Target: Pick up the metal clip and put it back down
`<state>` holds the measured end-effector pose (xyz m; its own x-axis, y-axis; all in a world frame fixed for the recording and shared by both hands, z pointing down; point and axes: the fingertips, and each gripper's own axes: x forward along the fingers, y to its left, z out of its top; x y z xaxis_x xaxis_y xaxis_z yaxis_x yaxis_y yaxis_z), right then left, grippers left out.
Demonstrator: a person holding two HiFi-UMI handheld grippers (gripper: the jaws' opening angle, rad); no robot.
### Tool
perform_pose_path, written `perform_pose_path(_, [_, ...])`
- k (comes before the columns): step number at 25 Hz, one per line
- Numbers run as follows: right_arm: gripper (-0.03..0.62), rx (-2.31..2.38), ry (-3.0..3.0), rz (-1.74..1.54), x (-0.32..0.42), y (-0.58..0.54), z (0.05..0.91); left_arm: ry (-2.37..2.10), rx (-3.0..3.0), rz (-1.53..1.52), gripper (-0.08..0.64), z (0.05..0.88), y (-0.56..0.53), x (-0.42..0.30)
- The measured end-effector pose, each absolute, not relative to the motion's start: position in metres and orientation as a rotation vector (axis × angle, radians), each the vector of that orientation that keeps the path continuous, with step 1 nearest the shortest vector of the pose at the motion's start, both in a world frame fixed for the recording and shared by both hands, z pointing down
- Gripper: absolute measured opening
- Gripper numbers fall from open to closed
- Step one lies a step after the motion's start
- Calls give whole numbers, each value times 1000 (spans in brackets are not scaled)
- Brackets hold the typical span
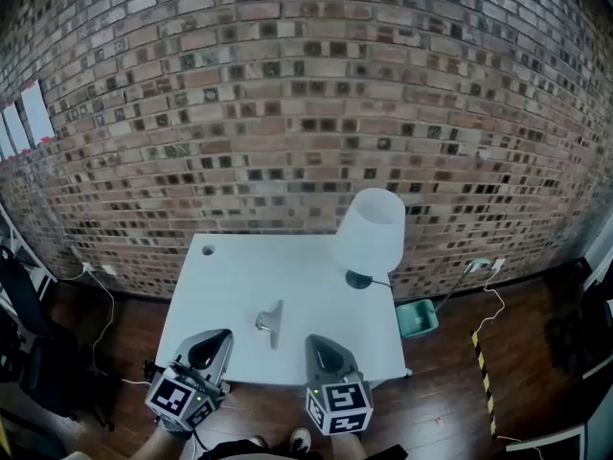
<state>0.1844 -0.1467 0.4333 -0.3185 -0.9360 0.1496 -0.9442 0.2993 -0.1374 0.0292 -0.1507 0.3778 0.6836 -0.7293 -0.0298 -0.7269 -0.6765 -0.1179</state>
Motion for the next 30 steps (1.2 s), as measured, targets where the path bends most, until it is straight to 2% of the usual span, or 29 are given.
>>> perform_pose_path(10, [-14,1825,-2392,364,164,-182,453,1183,-2809,-23,-3,380,-182,4])
perform_pose_path(11, [14,1816,-2361,365,161,-186,460,1189,-2809,-16,-3,380,-185,0])
perform_pose_path(22, [26,1485,-2039,475,118,-222,582,1233,-2876,-91,-3,404,-200,-31])
perform_pose_path(27, [82,1426,-1929,480,107,-235,632,1247,-2931,-145,-3,418,-207,-40])
perform_pose_path(30, [144,1418,-1869,482,103,-245,660,1249,-2952,-179,-3,428,-212,-43])
